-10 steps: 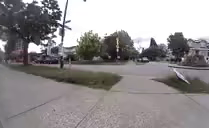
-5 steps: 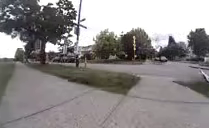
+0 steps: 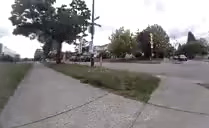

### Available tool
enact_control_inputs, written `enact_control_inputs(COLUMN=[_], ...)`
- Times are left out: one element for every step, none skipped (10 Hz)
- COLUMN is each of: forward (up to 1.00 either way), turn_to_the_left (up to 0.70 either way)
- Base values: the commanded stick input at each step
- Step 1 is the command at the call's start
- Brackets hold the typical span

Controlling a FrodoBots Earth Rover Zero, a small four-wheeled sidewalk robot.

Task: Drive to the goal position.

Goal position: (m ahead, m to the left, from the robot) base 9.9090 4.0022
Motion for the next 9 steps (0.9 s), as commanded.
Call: enact_control_inputs(forward=[0.7,0.7,0.7,0.7,0.7,0.7,0.7,0.7,0.7], turn_to_the_left=[0.35,0.35,0.35,0.35,0.35,0.35,0.35,0.35,0.35])
